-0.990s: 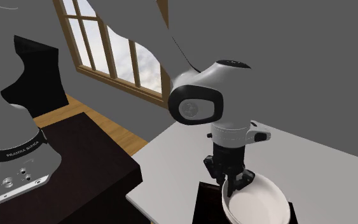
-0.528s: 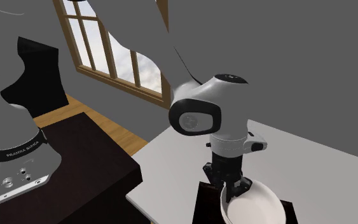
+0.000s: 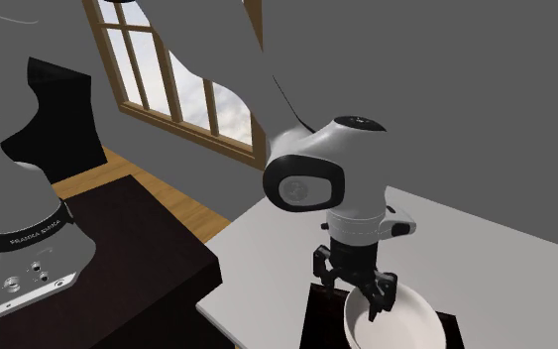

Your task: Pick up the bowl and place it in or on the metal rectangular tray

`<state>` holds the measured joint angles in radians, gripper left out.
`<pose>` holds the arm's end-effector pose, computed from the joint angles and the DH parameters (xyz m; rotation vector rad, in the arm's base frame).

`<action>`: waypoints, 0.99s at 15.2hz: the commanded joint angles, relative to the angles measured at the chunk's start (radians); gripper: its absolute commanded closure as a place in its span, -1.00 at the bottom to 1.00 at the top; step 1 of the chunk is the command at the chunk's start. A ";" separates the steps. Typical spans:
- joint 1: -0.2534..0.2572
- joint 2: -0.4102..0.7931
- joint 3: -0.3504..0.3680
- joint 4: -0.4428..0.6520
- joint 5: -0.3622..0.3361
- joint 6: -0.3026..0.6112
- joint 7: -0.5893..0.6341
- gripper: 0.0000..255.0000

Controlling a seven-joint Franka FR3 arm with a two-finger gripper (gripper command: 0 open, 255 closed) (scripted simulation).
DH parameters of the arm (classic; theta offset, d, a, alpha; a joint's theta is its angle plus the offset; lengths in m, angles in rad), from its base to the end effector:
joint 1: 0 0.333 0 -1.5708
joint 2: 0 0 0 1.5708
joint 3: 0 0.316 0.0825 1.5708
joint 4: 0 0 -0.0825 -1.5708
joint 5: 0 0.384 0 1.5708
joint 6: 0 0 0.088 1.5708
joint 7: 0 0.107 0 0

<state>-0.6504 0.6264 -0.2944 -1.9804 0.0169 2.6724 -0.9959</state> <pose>0.3651 -0.4985 0.1666 2.9696 0.1446 -0.1197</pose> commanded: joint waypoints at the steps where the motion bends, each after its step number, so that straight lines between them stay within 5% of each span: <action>1: 0.000 0.001 0.000 0.000 0.000 0.000 0.000 -1.00; 7: 0.039 -0.114 -0.030 -0.035 -0.029 -0.081 0.019 -1.00; 15: 0.038 -0.114 -0.029 -0.035 -0.029 -0.081 0.019 -1.00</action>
